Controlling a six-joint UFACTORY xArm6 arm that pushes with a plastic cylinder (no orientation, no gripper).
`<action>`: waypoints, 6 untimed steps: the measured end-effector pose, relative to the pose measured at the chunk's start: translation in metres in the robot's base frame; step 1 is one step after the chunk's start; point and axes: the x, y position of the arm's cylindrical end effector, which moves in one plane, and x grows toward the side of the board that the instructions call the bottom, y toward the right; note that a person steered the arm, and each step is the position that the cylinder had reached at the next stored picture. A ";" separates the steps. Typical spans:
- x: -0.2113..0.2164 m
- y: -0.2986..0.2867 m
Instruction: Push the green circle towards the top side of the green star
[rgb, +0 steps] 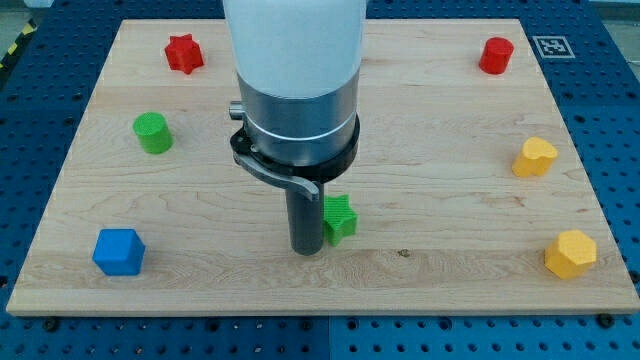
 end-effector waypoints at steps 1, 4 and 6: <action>-0.005 -0.006; -0.086 -0.118; -0.100 -0.258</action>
